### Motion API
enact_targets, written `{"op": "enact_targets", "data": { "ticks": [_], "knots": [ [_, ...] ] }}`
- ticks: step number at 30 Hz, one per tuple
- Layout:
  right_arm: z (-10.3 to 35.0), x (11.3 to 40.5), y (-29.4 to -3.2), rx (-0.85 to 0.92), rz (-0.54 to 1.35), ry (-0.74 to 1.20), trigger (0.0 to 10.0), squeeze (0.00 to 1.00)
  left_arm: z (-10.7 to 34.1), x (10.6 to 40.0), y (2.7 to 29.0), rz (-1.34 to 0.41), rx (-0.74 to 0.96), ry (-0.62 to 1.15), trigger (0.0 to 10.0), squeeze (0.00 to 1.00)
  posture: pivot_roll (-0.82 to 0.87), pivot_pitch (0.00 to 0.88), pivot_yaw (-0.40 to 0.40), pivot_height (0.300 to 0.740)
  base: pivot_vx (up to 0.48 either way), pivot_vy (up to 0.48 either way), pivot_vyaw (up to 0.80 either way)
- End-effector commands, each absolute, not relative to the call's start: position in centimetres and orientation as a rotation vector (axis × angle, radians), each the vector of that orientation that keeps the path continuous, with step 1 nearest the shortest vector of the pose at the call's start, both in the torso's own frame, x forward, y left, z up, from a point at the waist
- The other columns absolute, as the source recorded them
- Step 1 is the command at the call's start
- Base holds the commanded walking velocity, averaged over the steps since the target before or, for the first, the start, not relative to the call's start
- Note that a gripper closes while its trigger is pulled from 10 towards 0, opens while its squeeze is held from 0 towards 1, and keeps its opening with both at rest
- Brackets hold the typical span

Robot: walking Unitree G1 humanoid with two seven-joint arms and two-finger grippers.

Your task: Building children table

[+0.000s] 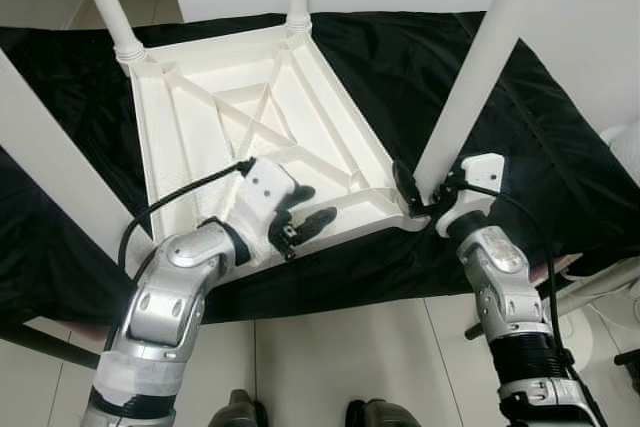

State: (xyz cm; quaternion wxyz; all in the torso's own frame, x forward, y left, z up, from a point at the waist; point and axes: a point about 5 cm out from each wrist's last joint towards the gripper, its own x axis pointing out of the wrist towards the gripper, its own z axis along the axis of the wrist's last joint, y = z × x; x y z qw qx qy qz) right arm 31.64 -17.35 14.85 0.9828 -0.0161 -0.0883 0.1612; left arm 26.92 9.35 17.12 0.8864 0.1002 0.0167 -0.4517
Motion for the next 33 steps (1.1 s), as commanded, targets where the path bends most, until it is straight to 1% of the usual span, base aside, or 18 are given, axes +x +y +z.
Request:
{"op": "enact_targets", "data": {
  "ticks": [1, 6, 10, 17, 18, 20, 21, 23, 24, 25, 33],
  "knots": [
    [14.4, 31.8, -17.0, -0.068, 0.384, -0.148, 10.0, 0.00, 16.7, 25.9, 8.9, -1.032, 0.248, 0.045, 10.0, 0.00, -0.08, 0.081, 0.024, 0.740, 0.000, 0.000, 0.00],
    [14.7, 31.8, -16.9, -0.100, 0.462, -0.143, 10.0, 0.00, 16.8, 25.3, 8.7, -1.095, 0.272, 0.025, 10.0, 0.00, -0.09, 0.076, 0.023, 0.740, 0.000, 0.000, 0.00],
    [15.2, 31.9, -17.2, -0.170, 0.533, -0.154, 10.0, 0.00, 16.9, 25.4, 8.1, -1.101, 0.227, 0.042, 10.0, 0.00, -0.09, 0.067, 0.021, 0.740, 0.000, 0.000, 0.00],
    [15.9, 32.5, -17.6, -0.207, 0.551, -0.157, 10.0, 0.00, 17.6, 25.5, 7.6, -1.104, 0.192, 0.013, 10.0, 0.00, -0.09, 0.052, 0.016, 0.740, 0.000, 0.000, 0.00],
    [15.9, 32.7, -17.8, -0.222, 0.553, -0.154, 6.7, 0.00, 17.6, 25.6, 7.5, -1.087, 0.192, 0.005, 10.0, 0.00, -0.09, 0.049, 0.013, 0.740, 0.000, 0.000, 0.00],
    [16.0, 32.8, -17.9, -0.226, 0.555, -0.153, 6.7, 0.00, 17.6, 25.7, 7.5, -1.079, 0.194, -0.001, 10.0, 0.00, -0.09, 0.049, 0.013, 0.740, 0.000, 0.000, 0.00],
    [15.8, 32.7, -18.1, -0.226, 0.564, -0.143, 3.1, 0.00, 17.5, 25.8, 7.5, -1.058, 0.189, 0.005, 10.0, 0.00, -0.09, 0.047, 0.009, 0.740, 0.000, 0.000, 0.00],
    [15.8, 32.7, -18.2, -0.226, 0.567, -0.139, 3.1, 0.00, 17.4, 25.8, 7.5, -1.054, 0.187, 0.007, 10.0, 0.00, -0.09, 0.047, 0.009, 0.740, 0.000, 0.000, 0.00],
    [15.6, 32.7, -18.2, -0.223, 0.573, -0.134, 1.1, 0.00, 17.4, 25.9, 7.5, -1.046, 0.193, 0.001, 10.0, 0.00, -0.08, 0.040, 0.006, 0.740, 0.000, 0.000, 0.00],
    [15.5, 32.6, -18.2, -0.222, 0.579, -0.130, 0.0, 0.00, 17.4, 25.9, 7.5, -1.041, 0.197, -0.005, 10.0, 0.00, -0.08, 0.040, 0.005, 0.740, 0.000, 0.000, 0.00],
    [14.6, 32.4, -18.3, -0.209, 0.579, -0.107, 0.0, 0.00, 17.4, 26.1, 7.6, -1.002, 0.195, -0.007, 10.0, 0.00, -0.09, 0.015, 0.008, 0.740, 0.000, 0.000, 0.00]
  ]
}}
